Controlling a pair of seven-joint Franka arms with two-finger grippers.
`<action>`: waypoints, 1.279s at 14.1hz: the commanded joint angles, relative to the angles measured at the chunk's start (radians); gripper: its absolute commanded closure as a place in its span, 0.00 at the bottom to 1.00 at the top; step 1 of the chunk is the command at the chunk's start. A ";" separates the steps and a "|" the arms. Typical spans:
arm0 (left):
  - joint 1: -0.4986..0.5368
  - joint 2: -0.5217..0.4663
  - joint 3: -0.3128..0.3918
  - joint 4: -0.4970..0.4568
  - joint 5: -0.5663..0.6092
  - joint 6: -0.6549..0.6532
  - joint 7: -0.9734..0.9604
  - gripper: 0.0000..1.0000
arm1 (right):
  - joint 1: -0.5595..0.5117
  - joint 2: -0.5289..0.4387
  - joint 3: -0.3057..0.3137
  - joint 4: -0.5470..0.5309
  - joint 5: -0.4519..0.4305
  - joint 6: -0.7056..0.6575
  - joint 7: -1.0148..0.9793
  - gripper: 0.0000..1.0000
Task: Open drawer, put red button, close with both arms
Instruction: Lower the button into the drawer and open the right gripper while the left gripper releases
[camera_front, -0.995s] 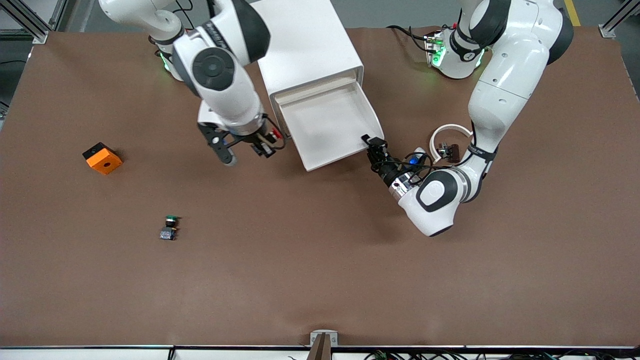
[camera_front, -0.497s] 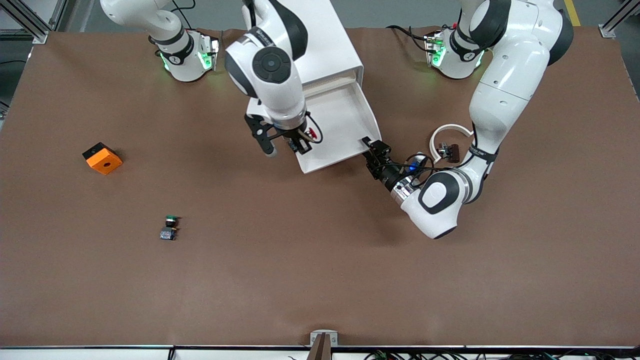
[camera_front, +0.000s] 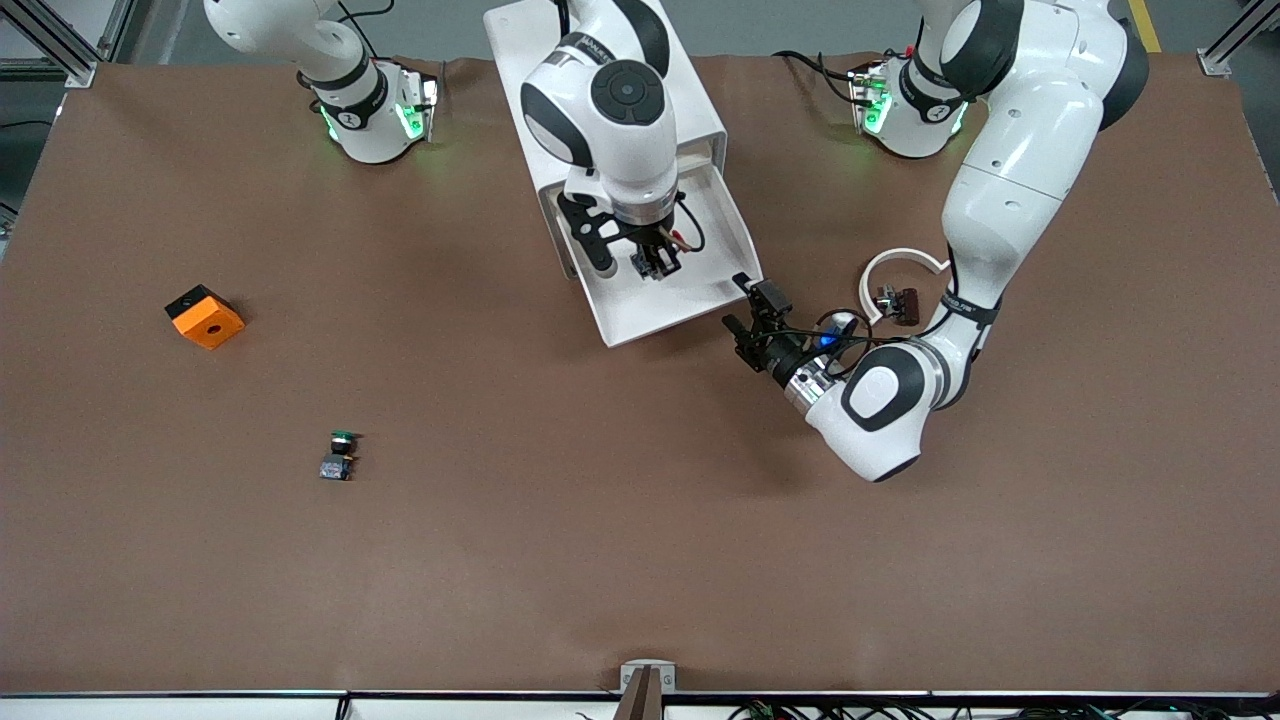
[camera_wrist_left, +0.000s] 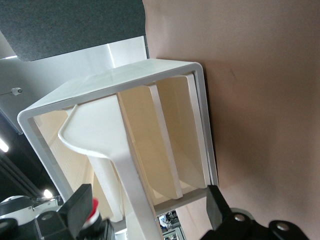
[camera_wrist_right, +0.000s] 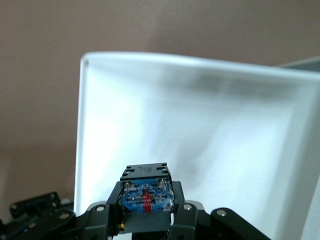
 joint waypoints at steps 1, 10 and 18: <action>0.010 -0.012 0.003 0.023 -0.012 0.000 0.024 0.00 | 0.034 0.042 -0.012 0.052 -0.026 -0.012 0.040 1.00; 0.053 -0.026 0.001 0.081 0.166 0.002 0.188 0.00 | 0.076 0.186 -0.013 0.181 -0.092 -0.012 0.066 1.00; 0.060 -0.099 0.006 0.071 0.387 0.290 0.781 0.00 | 0.083 0.179 -0.012 0.181 -0.086 -0.016 0.061 1.00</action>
